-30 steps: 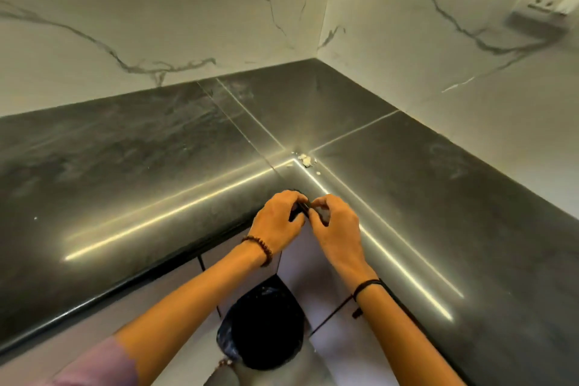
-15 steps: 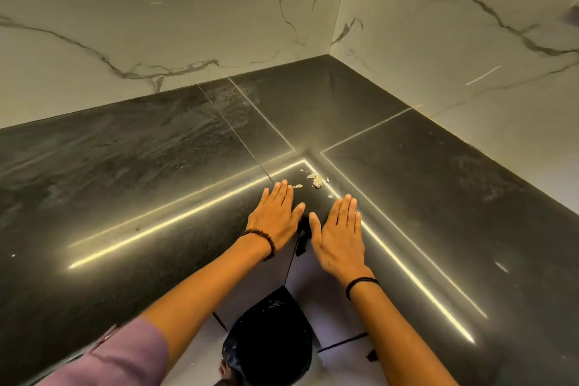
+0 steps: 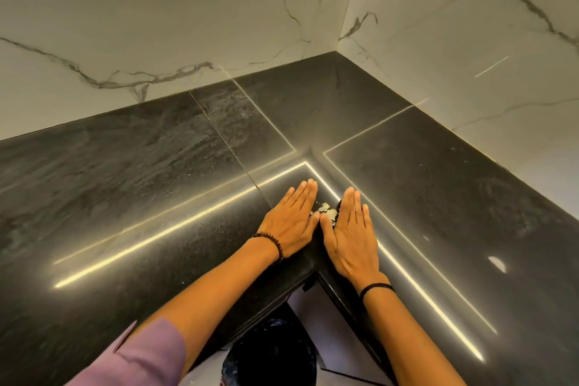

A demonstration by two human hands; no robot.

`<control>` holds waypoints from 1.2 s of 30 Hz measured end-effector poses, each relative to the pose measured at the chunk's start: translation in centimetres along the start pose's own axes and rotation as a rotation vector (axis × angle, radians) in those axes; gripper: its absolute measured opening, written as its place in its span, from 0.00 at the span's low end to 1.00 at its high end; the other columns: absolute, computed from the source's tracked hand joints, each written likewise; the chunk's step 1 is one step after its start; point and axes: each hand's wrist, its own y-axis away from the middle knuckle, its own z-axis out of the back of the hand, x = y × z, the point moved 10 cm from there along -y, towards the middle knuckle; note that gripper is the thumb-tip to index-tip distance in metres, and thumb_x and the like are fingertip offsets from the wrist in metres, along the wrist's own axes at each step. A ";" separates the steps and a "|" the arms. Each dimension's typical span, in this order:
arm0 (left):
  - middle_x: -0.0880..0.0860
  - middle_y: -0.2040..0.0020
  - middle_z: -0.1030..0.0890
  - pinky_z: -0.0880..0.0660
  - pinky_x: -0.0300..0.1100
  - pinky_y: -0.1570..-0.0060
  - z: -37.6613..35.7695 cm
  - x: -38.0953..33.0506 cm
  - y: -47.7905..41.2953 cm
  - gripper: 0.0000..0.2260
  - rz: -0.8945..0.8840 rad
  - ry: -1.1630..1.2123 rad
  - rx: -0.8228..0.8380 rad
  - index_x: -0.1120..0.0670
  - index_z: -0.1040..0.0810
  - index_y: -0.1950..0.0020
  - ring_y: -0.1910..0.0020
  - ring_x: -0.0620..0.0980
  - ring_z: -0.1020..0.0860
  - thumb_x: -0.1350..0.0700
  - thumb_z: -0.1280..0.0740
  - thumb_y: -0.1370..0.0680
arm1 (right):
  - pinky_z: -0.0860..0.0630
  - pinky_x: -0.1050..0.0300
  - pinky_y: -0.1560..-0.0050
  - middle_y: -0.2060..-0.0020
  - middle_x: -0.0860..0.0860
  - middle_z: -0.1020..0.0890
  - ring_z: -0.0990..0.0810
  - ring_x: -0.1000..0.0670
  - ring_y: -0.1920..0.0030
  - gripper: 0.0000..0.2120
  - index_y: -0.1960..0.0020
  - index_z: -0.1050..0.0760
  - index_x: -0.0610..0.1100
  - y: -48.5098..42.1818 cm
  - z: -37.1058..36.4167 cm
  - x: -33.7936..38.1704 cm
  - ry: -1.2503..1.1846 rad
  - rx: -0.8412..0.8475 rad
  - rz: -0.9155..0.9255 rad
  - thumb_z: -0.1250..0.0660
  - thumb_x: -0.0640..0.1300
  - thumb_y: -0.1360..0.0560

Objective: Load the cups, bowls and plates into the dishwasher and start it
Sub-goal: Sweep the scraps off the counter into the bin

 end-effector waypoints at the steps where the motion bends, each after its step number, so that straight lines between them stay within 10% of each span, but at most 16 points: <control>1: 0.53 0.21 0.59 0.63 0.41 0.25 0.1 0.0 -0.4 0.27 -0.023 0.022 0.007 0.58 0.62 0.22 0.23 0.46 0.60 0.48 0.55 0.16 | 0.64 0.56 0.22 0.20 0.48 0.59 0.64 0.55 0.22 0.36 0.21 0.64 0.41 -0.5 0.0 0.0 -0.009 0.001 0.035 0.61 0.62 0.20; 18: 0.48 0.21 0.47 0.60 0.28 0.30 0.5 -1.8 1.5 0.24 -0.196 0.292 0.050 0.52 0.55 0.21 0.23 0.43 0.48 0.52 0.51 0.15 | 0.56 0.57 0.21 0.21 0.56 0.53 0.57 0.63 0.23 0.34 0.20 0.60 0.52 2.6 0.6 1.9 -0.170 0.114 0.244 0.52 0.59 0.22; 22: 0.44 0.24 0.37 0.47 0.39 0.27 1.4 -1.0 2.8 0.23 -0.093 0.577 0.037 0.46 0.49 0.21 0.24 0.49 0.44 0.53 0.48 0.16 | 0.48 0.53 0.22 0.21 0.61 0.52 0.52 0.57 0.21 0.37 0.20 0.60 0.56 4.3 0.6 0.4 -0.357 0.108 0.097 0.47 0.61 0.24; 28: 0.59 0.22 0.48 0.64 0.43 0.26 1.0 0.2 3.0 0.30 0.076 0.146 -0.122 0.61 0.48 0.23 0.22 0.53 0.53 0.46 0.62 0.21 | 0.61 0.51 0.22 0.21 0.46 0.64 0.69 0.52 0.23 0.38 0.21 0.64 0.42 7.6 0.4 0.3 0.032 0.025 -0.034 0.60 0.64 0.21; 36: 0.48 0.21 0.57 0.65 0.42 0.25 -0.5 -0.9 3.3 0.23 -0.131 0.156 0.067 0.53 0.56 0.22 0.24 0.40 0.61 0.50 0.56 0.16 | 0.65 0.52 0.22 0.22 0.47 0.64 0.70 0.53 0.23 0.36 0.20 0.63 0.42 5.8 -0.5 1.9 0.065 0.097 0.015 0.64 0.62 0.22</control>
